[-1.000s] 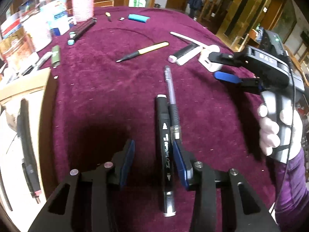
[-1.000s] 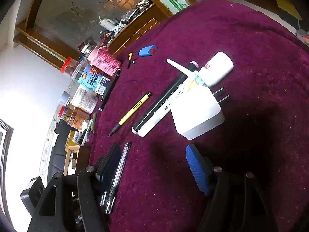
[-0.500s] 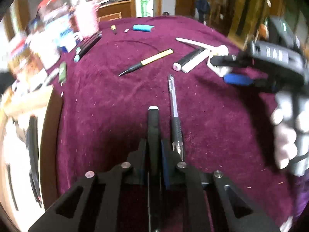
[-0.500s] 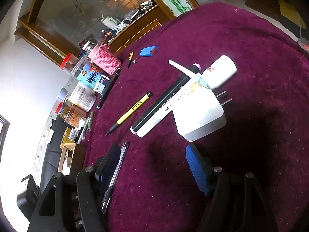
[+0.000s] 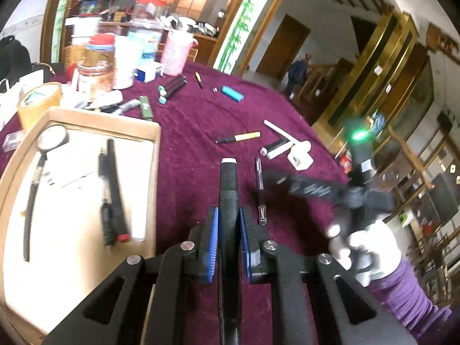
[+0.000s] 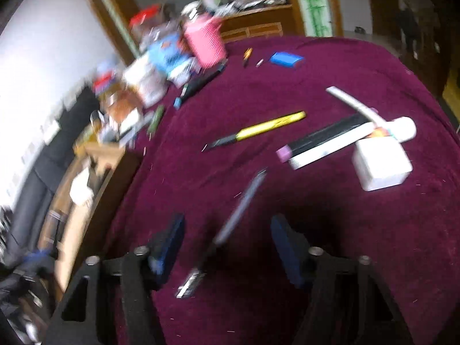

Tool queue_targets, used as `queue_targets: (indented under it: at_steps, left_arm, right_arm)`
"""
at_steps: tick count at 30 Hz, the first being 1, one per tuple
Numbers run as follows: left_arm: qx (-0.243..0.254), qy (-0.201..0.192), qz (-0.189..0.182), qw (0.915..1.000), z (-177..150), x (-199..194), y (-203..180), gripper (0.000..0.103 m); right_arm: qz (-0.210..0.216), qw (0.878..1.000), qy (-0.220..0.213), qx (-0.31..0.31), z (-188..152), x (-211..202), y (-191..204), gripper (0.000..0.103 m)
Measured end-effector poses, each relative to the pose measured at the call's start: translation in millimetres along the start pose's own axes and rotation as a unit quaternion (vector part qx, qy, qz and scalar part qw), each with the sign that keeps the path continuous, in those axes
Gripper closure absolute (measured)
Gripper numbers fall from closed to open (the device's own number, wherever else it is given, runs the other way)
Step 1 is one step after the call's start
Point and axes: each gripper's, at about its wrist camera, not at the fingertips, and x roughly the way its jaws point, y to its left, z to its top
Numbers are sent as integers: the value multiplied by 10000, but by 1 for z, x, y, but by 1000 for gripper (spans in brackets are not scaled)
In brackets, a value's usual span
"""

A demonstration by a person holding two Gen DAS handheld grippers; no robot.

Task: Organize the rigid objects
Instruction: 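Grasp a clear gel pen with the right tool while the left tool holds its pens, then lower the left tool's pens into the tray while the right tool drops the gel pen there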

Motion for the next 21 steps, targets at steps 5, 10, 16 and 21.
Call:
queue_targets:
  at_steps: [5,10,16,21]
  left_arm:
    - [-215,-312,-1,9993,-9,-36,27,89]
    - [-551,-573,107,9968,-19,-67,59,89]
    - [-957,-641,275,9930,-32,-86,96,89]
    - [-1207,-505,413,9905,-35,-84,115,89]
  right_arm:
    - [-1050,9942,39,-235,-2,19,26,71]
    - [-945,9954,-114,142,-9,8,13,94]
    - [-221,9964,-542,614,-20,-30,6,94]
    - [359,9948,-651,697,-22,-55,23,94]
